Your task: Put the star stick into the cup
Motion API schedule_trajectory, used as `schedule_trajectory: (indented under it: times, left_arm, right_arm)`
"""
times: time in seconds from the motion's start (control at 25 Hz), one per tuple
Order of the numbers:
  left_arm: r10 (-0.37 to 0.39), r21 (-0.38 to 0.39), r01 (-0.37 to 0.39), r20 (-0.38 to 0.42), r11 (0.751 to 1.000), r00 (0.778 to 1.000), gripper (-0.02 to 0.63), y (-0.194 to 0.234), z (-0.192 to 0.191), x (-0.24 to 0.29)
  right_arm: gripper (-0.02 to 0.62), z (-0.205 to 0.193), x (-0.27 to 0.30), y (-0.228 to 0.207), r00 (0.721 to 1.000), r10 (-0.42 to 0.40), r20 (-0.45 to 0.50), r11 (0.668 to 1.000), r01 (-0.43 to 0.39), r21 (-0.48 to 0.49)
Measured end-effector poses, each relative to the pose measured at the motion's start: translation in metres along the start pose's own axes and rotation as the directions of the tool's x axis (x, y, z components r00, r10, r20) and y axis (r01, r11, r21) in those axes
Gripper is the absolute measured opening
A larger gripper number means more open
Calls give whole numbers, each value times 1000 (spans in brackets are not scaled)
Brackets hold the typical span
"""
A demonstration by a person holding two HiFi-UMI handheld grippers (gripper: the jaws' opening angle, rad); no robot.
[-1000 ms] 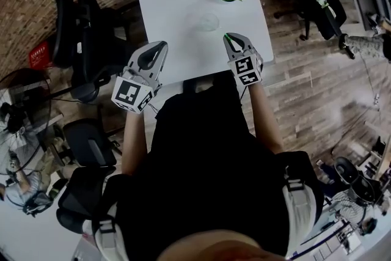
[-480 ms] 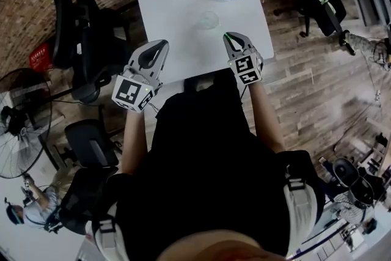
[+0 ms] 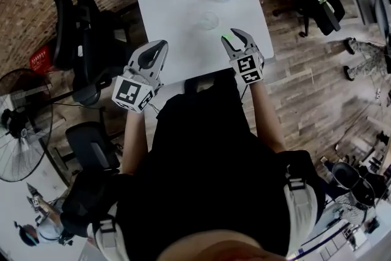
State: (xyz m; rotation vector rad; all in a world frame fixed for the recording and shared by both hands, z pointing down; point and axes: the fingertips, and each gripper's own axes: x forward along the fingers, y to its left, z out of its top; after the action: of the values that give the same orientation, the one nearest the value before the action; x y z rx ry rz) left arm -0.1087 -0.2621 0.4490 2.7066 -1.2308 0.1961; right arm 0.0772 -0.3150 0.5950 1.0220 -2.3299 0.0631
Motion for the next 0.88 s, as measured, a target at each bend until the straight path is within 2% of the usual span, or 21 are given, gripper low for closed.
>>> schedule_trajectory:
  times: [0.36,0.88]
  left_arm:
    - [-30,4,30,9,1000,1000,23,-2,1,-3]
    - [-113,28,113,16,993,993,23,-19,1,-4]
  right_arm:
    - [188,4,-13,1,999,-44,7,999,44,14]
    - [187,-1,-46,12,993,-116,37,991,113,67]
